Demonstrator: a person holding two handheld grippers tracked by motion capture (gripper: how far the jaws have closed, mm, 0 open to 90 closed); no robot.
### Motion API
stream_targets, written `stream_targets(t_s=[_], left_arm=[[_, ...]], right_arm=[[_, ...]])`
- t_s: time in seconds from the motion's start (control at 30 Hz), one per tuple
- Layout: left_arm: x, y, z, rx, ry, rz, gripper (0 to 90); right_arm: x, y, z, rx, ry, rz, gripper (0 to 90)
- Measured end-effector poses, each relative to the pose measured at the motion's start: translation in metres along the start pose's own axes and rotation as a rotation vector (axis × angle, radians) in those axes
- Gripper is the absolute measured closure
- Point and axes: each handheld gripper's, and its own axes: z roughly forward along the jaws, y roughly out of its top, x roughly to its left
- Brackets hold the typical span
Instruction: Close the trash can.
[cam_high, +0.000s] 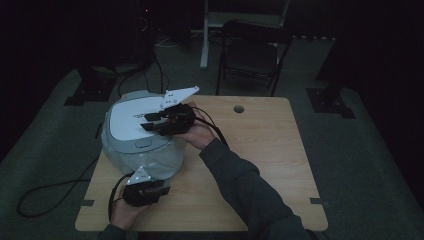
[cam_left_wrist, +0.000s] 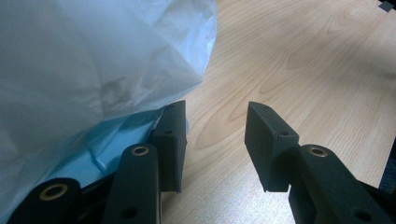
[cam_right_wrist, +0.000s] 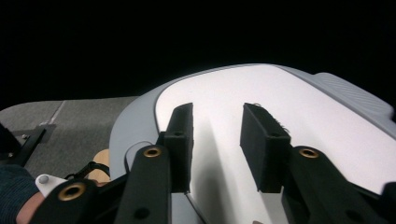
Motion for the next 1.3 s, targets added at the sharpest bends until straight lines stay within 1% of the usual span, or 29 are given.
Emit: stream_targets(t_s=[0.2, 0.33, 0.53, 0.8, 0.97, 1.1, 1.23, 1.3], left_arm=[[0.000, 0.000, 0.001, 0.003, -0.002, 0.000, 59.7], [0.000, 0.000, 0.001, 0.003, -0.002, 0.000, 59.7], [0.000, 0.000, 0.002, 0.005, -0.004, 0.000, 59.7], [0.000, 0.000, 0.003, 0.006, -0.005, 0.005, 59.7], [0.000, 0.000, 0.003, 0.007, -0.006, 0.007, 59.7], [0.000, 0.000, 0.003, 0.007, -0.005, 0.009, 59.7], [0.000, 0.000, 0.003, 0.007, -0.005, 0.010, 59.7], [0.000, 0.000, 0.004, 0.009, -0.006, 0.011, 59.7]], right_arm=[[-0.003, -0.003, -0.012, -0.012, -0.037, 0.015, 55.7], [-0.004, -0.009, -0.019, -0.014, -0.050, 0.014, 53.7], [-0.008, -0.018, -0.030, -0.024, -0.070, 0.040, 52.7], [-0.013, -0.029, -0.042, -0.037, -0.101, 0.060, 52.1], [-0.015, -0.036, -0.050, -0.042, -0.132, 0.071, 51.1], [-0.017, -0.045, -0.057, -0.043, -0.169, 0.075, 50.1], [-0.022, -0.055, -0.064, -0.045, -0.194, 0.105, 50.1], [-0.024, -0.060, -0.067, -0.042, -0.207, 0.113, 50.1]])
